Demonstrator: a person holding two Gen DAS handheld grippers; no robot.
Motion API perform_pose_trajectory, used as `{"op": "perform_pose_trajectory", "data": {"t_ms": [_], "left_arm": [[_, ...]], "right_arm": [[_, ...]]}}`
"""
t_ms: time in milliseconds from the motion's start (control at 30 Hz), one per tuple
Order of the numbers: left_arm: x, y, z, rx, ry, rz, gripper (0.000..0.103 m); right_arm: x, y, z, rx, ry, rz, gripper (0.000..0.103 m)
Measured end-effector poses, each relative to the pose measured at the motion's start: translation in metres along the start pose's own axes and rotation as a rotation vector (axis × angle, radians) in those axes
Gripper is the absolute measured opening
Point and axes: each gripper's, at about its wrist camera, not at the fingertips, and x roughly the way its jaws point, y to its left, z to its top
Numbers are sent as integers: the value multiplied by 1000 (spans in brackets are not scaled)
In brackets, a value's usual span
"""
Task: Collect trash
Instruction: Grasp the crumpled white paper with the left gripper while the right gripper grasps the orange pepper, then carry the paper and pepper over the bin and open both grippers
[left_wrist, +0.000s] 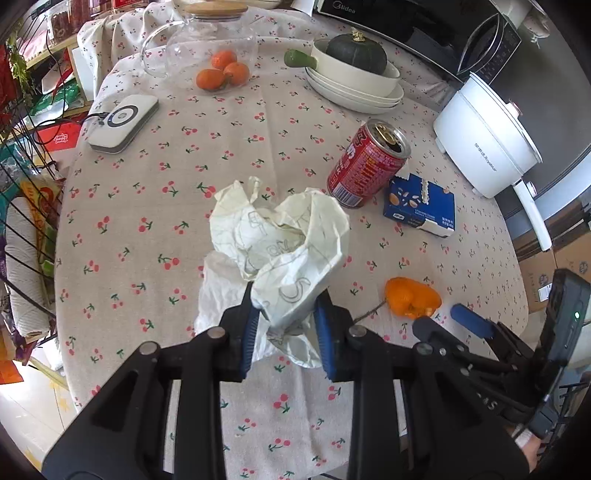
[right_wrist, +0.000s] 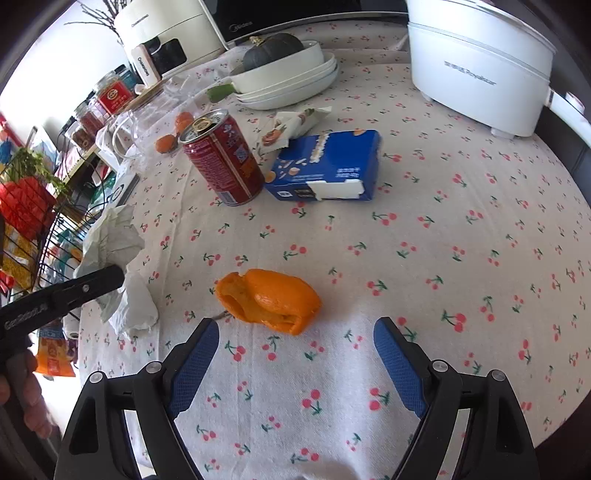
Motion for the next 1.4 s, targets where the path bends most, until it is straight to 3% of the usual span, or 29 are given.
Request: {"op": "perform_pose_trajectory", "data": {"t_ms": [133, 267, 300, 367, 467, 900, 1400], "left_arm": [[-9, 3, -6, 17, -5, -11, 31], [-12, 0, -11, 51, -7, -3, 31], [-13, 0, -12, 58, -6, 0, 31], [-13, 0, -14, 63, -3, 4, 31], [-14, 1, -16, 59, 0, 3, 31], [-17, -34, -31, 117, 12, -26, 31], [-15, -129, -52, 288, 42, -129, 31]], "right_arm": [[17, 16, 3, -57, -32, -36, 86], [30, 27, 3, -128, -41, -72, 62], [32, 29, 1, -143, -45, -74, 60], [32, 33, -1, -178, -66, -70, 39], [28, 35, -3, -198, -64, -69, 28], [-48, -5, -19, -166, -98, -91, 25], [-152, -130, -67, 31, -100, -181, 25]]}}
